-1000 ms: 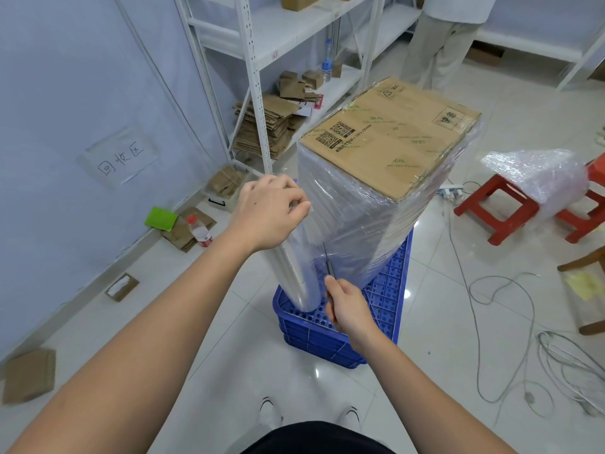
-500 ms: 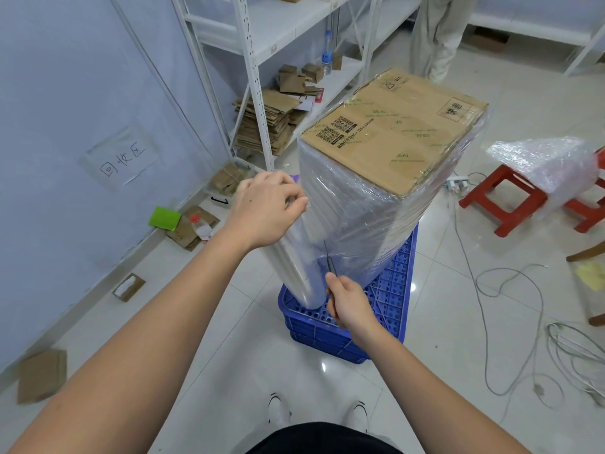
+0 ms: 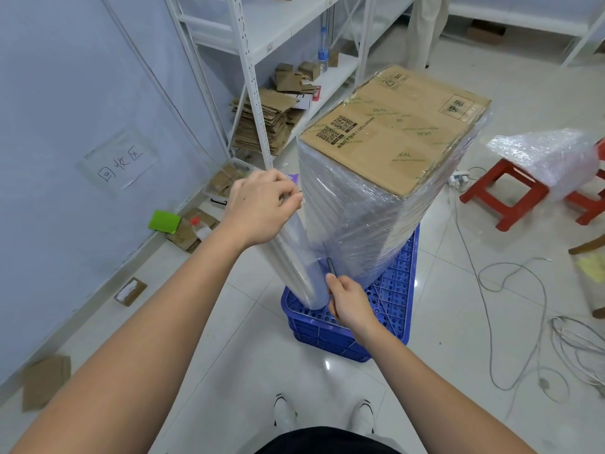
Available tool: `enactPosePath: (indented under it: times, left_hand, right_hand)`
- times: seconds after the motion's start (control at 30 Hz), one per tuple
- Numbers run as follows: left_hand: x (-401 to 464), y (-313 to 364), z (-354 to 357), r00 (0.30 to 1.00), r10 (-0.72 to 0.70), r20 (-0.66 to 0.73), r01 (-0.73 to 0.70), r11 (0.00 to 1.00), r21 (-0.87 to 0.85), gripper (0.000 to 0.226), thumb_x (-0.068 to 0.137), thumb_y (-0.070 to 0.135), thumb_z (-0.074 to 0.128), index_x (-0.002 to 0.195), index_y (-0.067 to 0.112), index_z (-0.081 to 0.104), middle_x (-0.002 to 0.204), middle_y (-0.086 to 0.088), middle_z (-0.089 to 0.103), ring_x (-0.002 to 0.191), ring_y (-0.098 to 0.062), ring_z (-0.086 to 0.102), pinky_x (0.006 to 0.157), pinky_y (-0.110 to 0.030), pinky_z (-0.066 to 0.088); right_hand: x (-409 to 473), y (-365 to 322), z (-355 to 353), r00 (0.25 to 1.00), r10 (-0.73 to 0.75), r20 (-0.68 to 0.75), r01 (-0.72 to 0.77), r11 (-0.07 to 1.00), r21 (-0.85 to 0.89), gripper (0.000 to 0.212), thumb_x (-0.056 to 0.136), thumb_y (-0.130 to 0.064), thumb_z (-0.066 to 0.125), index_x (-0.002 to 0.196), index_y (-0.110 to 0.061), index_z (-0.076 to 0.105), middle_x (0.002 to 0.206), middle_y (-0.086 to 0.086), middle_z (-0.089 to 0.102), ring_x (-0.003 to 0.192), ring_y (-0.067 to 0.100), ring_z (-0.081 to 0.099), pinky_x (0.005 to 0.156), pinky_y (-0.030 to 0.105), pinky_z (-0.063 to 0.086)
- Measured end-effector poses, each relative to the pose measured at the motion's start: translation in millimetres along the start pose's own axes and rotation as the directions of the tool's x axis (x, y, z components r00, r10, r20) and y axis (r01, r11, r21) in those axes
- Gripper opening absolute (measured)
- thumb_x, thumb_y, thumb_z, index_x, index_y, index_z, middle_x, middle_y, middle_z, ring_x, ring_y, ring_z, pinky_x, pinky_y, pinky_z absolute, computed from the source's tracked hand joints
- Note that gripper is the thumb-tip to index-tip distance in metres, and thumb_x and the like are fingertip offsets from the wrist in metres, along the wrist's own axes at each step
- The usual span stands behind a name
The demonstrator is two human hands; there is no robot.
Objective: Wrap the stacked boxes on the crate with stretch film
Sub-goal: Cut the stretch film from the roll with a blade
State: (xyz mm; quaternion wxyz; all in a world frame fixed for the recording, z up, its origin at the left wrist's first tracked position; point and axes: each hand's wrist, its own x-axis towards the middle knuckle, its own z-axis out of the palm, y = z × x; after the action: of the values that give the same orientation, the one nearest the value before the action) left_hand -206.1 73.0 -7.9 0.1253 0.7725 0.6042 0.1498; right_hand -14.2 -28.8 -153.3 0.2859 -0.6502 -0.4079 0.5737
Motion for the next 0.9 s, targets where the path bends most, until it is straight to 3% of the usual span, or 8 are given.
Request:
enactPosePath:
  times: [0.2,0.43,0.7,0.9]
  left_hand:
    - [1,-7,-1,1.000,-0.005,0.006,0.005,1.000,-0.002,0.023,0.104,0.049,0.048,0.084,0.046,0.058,0.106,0.021,0.051,0.118,-0.014,0.047,0.102,-0.042,0.032]
    - [6,-9,-3,1.000,0.003,0.023,-0.003,1.000,0.000,0.023,0.104,0.048,0.048,0.085,0.045,0.061,0.109,0.020,0.053,0.118,-0.016,0.048,0.100,-0.042,0.033]
    - [5,-16,-5,1.000,-0.018,0.010,0.018,1.000,-0.006,0.023,0.104,0.047,0.048,0.085,0.044,0.060,0.108,0.019,0.052,0.118,-0.016,0.048,0.095,-0.038,0.031]
    - [4,-13,-4,1.000,-0.009,0.002,0.009,1.000,-0.015,0.022,0.103,0.048,0.049,0.083,0.047,0.057,0.104,0.021,0.050,0.117,-0.015,0.048,0.095,-0.037,0.030]
  right_hand:
    - [-16,27,0,1.000,0.016,0.012,-0.016,1.000,-0.010,0.036,0.102,-0.039,0.046,0.079,-0.014,0.034,0.058,0.007,0.033,0.046,0.016,0.032,0.045,0.026,0.030]
    - [15,1,8,0.999,0.034,-0.009,-0.034,0.999,0.005,0.036,0.102,-0.039,0.043,0.082,-0.010,0.048,0.056,0.007,0.045,0.044,0.015,0.037,0.044,0.024,0.030]
    - [-15,28,1,0.999,0.047,0.011,-0.047,0.999,0.007,0.033,0.103,-0.037,0.046,0.081,-0.013,0.036,0.059,0.007,0.032,0.045,0.015,0.031,0.041,0.021,0.028]
    - [2,11,11,0.999,0.046,-0.002,-0.046,0.999,-0.015,0.034,0.103,-0.038,0.043,0.080,-0.012,0.043,0.054,0.003,0.042,0.042,0.012,0.036,0.044,0.024,0.031]
